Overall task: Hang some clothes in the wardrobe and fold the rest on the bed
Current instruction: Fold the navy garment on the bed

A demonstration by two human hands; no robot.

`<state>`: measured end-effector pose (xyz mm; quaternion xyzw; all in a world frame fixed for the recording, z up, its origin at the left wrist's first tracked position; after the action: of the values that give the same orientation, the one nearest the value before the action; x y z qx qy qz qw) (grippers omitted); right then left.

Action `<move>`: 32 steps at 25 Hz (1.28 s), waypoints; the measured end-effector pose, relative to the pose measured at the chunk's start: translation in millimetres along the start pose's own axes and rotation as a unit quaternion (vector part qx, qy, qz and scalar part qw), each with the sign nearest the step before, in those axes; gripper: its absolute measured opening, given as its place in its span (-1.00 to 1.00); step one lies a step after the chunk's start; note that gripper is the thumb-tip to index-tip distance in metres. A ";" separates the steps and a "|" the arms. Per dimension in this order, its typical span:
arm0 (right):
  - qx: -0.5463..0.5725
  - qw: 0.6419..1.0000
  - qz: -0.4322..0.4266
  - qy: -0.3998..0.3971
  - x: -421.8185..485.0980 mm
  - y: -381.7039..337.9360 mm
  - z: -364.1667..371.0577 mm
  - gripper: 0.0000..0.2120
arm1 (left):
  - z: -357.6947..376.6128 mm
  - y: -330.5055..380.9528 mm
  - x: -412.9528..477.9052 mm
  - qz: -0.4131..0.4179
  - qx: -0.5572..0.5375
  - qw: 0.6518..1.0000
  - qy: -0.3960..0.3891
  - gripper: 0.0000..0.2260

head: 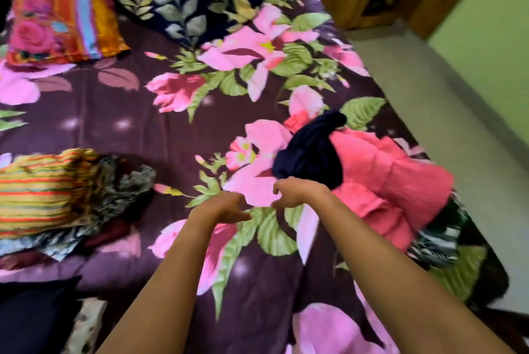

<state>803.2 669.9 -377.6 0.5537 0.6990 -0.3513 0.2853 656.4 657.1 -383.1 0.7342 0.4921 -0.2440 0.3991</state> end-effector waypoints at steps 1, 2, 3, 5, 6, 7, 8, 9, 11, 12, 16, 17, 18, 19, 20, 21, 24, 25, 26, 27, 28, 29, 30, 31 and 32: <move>0.011 1.000 0.013 0.003 -11.0 28.1 6.2 -0.53 | 4.1 28.9 5.8 0.013 -0.002 1.000 0.011 -0.60; 0.027 0.999 0.027 0.004 -20.8 55.8 13.4 -0.55 | 8.4 55.9 10.8 0.023 -0.011 1.000 0.015 -0.61; 0.041 0.999 0.036 0.001 -30.3 82.5 21.2 -0.57 | 12.6 81.5 15.8 0.030 -0.016 0.999 0.013 -0.62; 0.065 0.997 0.042 -0.001 -52.0 130.2 34.9 -0.59 | 24.1 128.8 28.8 0.040 -0.007 0.999 0.008 -0.63; 0.074 0.996 0.042 0.002 -62.2 148.2 39.8 -0.59 | 29.3 147.5 33.8 0.046 0.000 0.999 0.008 -0.62; 0.081 0.996 0.043 0.007 -70.8 163.4 44.0 -0.58 | 33.4 163.2 37.8 0.048 0.004 0.999 0.005 -0.62; 0.091 0.995 0.047 0.012 -80.6 182.4 49.1 -0.56 | 37.8 181.8 43.5 0.051 0.007 0.999 0.003 -0.62; 0.100 0.993 0.055 0.009 -87.3 200.9 55.6 -0.54 | 42.2 197.9 49.8 0.052 0.010 0.999 0.002 -0.64; 0.118 0.991 0.069 0.009 -95.0 234.5 69.5 -0.53 | 48.6 227.3 60.4 0.060 0.024 0.998 0.004 -0.67; 0.126 0.989 0.073 0.010 -97.3 248.8 75.6 -0.54 | 49.2 241.5 63.7 0.067 0.035 0.997 0.012 -0.69; 0.150 0.986 0.070 0.022 -98.1 285.0 88.8 -0.54 | 45.8 272.7 80.1 0.075 0.051 0.995 0.051 -0.75; 0.158 0.985 0.067 0.028 -94.1 290.6 89.9 -0.55 | 45.1 274.2 85.9 0.071 0.049 0.995 0.053 -0.74; 0.165 0.984 0.064 0.032 -87.7 295.3 90.8 -0.56 | 44.4 273.1 92.7 0.065 0.049 0.995 0.054 -0.73; 0.172 0.983 0.063 0.033 -79.6 298.6 91.1 -0.57 | 43.8 269.3 100.0 0.057 0.049 0.996 0.053 -0.72; 0.178 0.982 0.061 0.032 -71.5 299.7 90.1 -0.59 | 42.8 263.3 107.8 0.046 0.042 0.997 0.054 -0.73; 0.183 0.981 0.058 0.030 -62.8 298.6 87.8 -0.60 | 40.7 256.1 115.2 0.034 0.031 0.997 0.056 -0.74; 0.201 0.978 0.046 0.026 -33.8 290.8 75.3 -0.60 | 31.1 233.5 133.9 0.012 0.013 0.998 0.057 -0.72; 0.208 0.977 0.041 0.032 -21.5 286.7 67.7 -0.60 | 27.3 223.1 142.8 0.006 0.007 0.998 0.058 -0.71; 0.219 0.974 0.038 0.042 -7.9 283.0 60.3 -0.59 | 22.3 212.9 150.5 -0.001 0.002 0.998 0.062 -0.71; 0.234 0.970 0.036 0.054 6.5 279.3 53.8 -0.57 | 16.3 202.5 158.0 -0.010 -0.005 0.998 0.069 -0.71; 0.258 0.963 0.036 0.068 20.2 275.5 48.0 -0.53 | 10.4 191.8 165.4 -0.021 -0.014 0.997 0.077 -0.72; 0.284 0.954 0.037 0.084 33.6 272.2 43.1 -0.47 | 5.4 181.4 172.6 -0.031 -0.026 0.996 0.085 -0.73; 0.309 0.945 0.041 0.101 46.8 269.3 38.2 -0.40 | 1.3 171.3 179.5 -0.039 -0.035 0.995 0.090 -0.73; 0.334 0.934 0.048 0.119 58.3 267.9 34.7 -0.33 | -2.0 163.0 184.9 -0.041 -0.041 0.994 0.095 -0.74; 0.360 0.921 0.055 0.139 67.5 267.5 31.8 -0.27 | -4.7 156.5 188.8 -0.041 -0.047 0.993 0.099 -0.74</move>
<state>1049.1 720.5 -496.5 0.6997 0.5265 -0.4827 -0.0142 874.7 729.8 -468.2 0.7143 0.5699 -0.1633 0.3719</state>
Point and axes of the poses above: each hand's wrist, its own x-axis towards the middle knuckle, its own z-axis out of the palm, y = z × x, the point moved 5 cm from there along x, towards the middle knuckle, and after that the axes turned 6 degrees about -y, right-handed, at the moved point
